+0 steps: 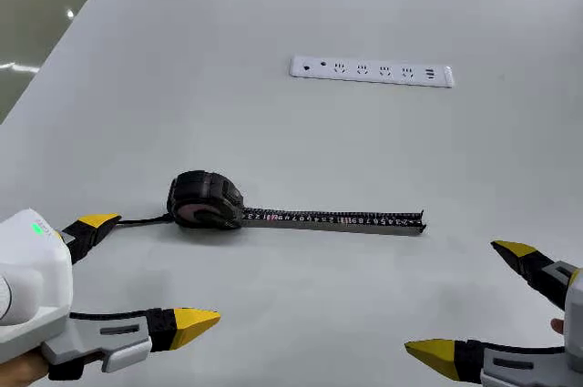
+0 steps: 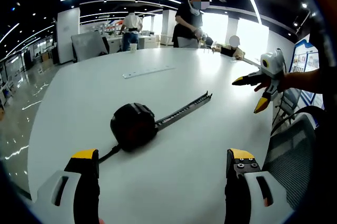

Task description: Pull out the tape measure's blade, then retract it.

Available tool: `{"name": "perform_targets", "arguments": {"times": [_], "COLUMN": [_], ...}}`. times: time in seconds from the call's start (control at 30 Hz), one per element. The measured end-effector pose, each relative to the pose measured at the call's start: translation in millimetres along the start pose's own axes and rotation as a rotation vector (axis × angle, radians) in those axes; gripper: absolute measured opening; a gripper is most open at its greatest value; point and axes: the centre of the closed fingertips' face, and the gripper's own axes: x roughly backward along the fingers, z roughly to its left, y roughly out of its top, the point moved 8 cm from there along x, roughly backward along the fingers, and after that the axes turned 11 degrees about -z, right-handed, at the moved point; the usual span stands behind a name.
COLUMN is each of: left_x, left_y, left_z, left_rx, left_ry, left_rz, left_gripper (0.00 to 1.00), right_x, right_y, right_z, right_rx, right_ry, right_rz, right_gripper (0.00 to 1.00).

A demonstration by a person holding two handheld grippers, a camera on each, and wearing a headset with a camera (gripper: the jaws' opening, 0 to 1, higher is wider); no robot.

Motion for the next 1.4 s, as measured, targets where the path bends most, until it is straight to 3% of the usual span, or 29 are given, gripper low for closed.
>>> {"name": "perform_targets", "arguments": {"times": [0.3,0.57,0.87,0.97,1.23,1.4], "left_x": [-0.4,-2.4,0.6,-0.5,0.1,2.7], "left_y": [7.4,13.9,17.6,16.4,20.4,20.3], "left_z": [-14.1,-24.4,-31.3,-34.9,-36.6,-38.7], "left_rx": [-0.022,-0.020,0.007,0.009,0.021,0.032], "left_ry": [0.051,0.096,0.170,0.182,0.263,0.291], "left_rz": [-0.003,-0.011,-0.024,-0.009,-0.034,-0.017], "left_gripper": [0.99,0.99,0.99,0.99,0.99,0.99], "right_x": [2.4,0.9,2.0,1.7,1.8,3.4], "right_y": [6.2,10.8,18.7,23.7,31.5,35.6], "right_z": [8.6,15.9,26.8,31.9,38.8,42.7], "right_rx": [-0.041,-0.047,-0.079,-0.083,-0.103,-0.126], "right_ry": [-0.041,-0.085,-0.126,-0.137,-0.181,-0.207], "right_rz": [-0.042,-0.048,-0.068,-0.081,-0.087,-0.093], "right_gripper": [0.99,0.99,0.99,0.99,0.99,0.99]}}
